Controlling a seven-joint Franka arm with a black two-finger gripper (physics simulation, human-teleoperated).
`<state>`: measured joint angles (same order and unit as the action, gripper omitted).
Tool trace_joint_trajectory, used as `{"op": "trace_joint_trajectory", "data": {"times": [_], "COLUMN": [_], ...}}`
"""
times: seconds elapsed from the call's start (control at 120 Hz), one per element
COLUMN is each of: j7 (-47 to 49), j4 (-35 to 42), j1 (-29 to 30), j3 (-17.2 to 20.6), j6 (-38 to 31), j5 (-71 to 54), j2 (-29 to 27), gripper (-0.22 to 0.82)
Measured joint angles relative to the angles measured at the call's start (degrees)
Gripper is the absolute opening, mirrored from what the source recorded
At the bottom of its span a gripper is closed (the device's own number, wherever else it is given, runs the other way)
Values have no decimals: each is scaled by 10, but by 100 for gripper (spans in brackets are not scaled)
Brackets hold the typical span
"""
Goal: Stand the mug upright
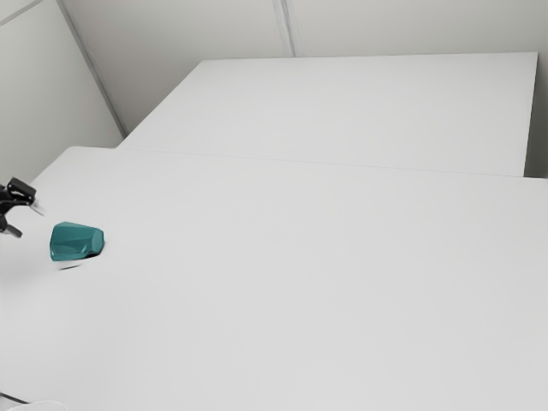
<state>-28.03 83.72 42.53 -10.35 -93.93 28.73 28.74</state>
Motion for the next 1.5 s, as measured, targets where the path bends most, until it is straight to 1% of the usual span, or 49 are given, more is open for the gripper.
{"op": "trace_joint_trajectory", "data": {"times": [0.075,0.225,0.358,0.592,0.9,0.942,0.967,1.083,1.15,1.333,1.5], "j7": [-25,-67,-98,-137,-171,-174,-176,-183,-186,-193,-191], "j4": [-26,-55,-64,-81,-74,-72,-72,-69,-69,-70,-70], "j1": [6,15,19,19,15,13,12,10,8,-5,-27], "j3": [0,1,3,6,8,8,8,8,8,9,16], "j6": [14,38,50,57,59,59,59,58,58,54,49], "j5": [17,48,75,108,141,142,143,144,144,139,119], "j2": [31,71,96,121,125,125,125,125,125,115,93], "gripper": [60,60,60,60,59,56,51,22,9,-4,-14]}}
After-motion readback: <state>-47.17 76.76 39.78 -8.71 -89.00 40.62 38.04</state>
